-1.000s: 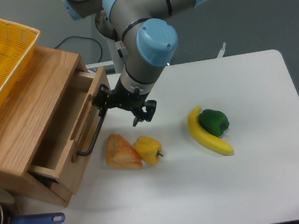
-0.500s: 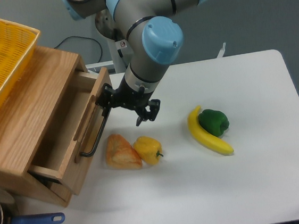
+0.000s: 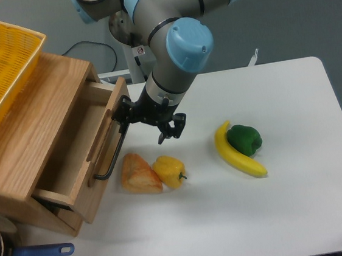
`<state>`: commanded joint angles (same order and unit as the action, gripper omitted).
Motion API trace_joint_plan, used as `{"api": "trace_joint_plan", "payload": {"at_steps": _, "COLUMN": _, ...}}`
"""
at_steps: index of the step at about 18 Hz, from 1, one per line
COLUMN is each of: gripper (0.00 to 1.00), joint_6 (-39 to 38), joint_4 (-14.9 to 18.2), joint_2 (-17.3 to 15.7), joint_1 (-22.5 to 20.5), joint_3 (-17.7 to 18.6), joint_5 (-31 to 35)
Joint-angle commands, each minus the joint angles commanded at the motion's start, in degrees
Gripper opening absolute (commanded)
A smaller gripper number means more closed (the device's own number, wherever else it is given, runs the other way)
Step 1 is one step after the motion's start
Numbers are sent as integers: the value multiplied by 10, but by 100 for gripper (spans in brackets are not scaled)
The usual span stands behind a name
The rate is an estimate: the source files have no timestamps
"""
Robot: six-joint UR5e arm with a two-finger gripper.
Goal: Slide the top drawer open
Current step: 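Keep pulling the handle to slide the drawer fully open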
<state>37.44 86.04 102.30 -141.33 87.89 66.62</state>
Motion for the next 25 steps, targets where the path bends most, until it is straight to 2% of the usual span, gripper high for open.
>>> {"api": "trace_joint_plan", "payload": {"at_steps": 25, "gripper": 100, "joint_6": 22, "joint_4": 0, "joint_2": 0, "joint_1": -38, "joint_3": -2, "joint_5": 4}}
